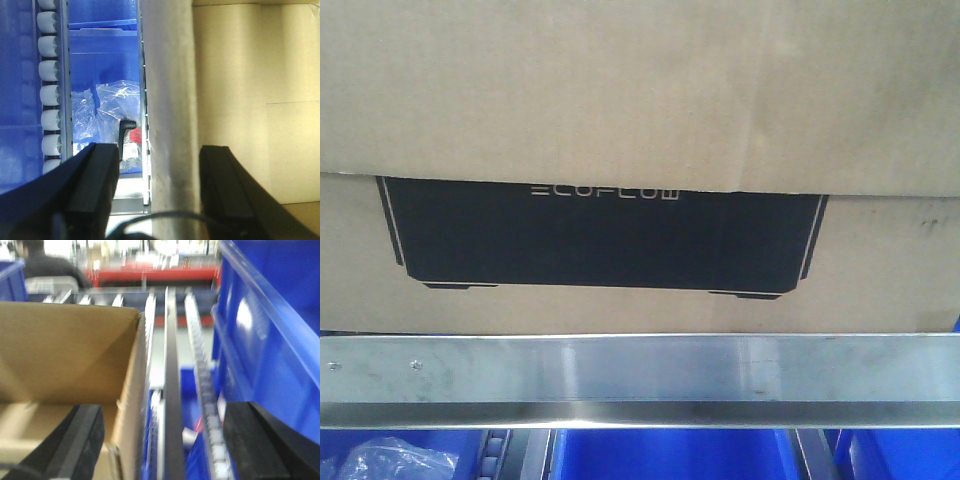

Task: Grab box from left shelf to table start
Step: 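Close both grippers on the box's side walls, then lift the box with both grippers and pull it off the shelf, then hold the box in both grippers while the base turns away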

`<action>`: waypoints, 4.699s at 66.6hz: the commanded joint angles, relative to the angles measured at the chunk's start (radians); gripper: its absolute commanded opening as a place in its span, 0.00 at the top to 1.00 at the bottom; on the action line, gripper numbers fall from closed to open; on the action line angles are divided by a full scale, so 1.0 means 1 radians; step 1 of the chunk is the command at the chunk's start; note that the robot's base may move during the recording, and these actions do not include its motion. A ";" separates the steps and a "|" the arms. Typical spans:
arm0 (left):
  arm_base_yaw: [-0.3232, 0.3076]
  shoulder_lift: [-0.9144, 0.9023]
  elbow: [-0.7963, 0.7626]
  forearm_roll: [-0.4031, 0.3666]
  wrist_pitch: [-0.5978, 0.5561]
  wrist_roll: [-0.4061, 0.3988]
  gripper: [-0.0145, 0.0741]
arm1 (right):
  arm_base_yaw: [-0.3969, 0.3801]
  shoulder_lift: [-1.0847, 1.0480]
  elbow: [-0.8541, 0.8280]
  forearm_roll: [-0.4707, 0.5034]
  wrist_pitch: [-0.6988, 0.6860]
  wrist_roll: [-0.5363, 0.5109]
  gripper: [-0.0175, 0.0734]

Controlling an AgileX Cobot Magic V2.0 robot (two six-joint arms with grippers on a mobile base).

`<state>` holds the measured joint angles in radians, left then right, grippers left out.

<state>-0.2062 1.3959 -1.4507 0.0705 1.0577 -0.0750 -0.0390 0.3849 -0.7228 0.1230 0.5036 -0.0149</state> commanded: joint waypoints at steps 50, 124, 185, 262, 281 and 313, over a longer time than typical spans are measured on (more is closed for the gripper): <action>-0.007 -0.029 -0.032 0.005 -0.067 -0.013 0.52 | 0.002 0.956 -0.623 0.180 0.395 -0.185 0.16; -0.007 -0.314 0.057 -0.019 -0.135 -0.047 0.94 | 0.029 0.698 -0.585 0.198 0.373 -0.198 0.74; -0.007 -1.089 0.578 -0.057 -0.338 -0.047 0.94 | 0.029 -0.085 -0.132 0.293 0.223 -0.198 0.74; -0.007 -1.253 0.578 -0.059 -0.434 -0.045 0.94 | 0.029 -0.244 -0.132 0.329 0.183 -0.198 0.74; -0.007 -1.253 0.578 -0.059 -0.434 -0.045 0.94 | 0.029 -0.244 -0.132 0.329 0.183 -0.198 0.74; -0.009 -1.251 0.580 -0.059 -0.434 -0.045 0.95 | 0.027 -0.244 -0.132 0.329 0.186 -0.198 0.74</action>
<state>-0.2085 0.1310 -0.8335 -0.0138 0.8331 -0.1051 -0.0078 0.1219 -0.8239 0.4513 0.8300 -0.2062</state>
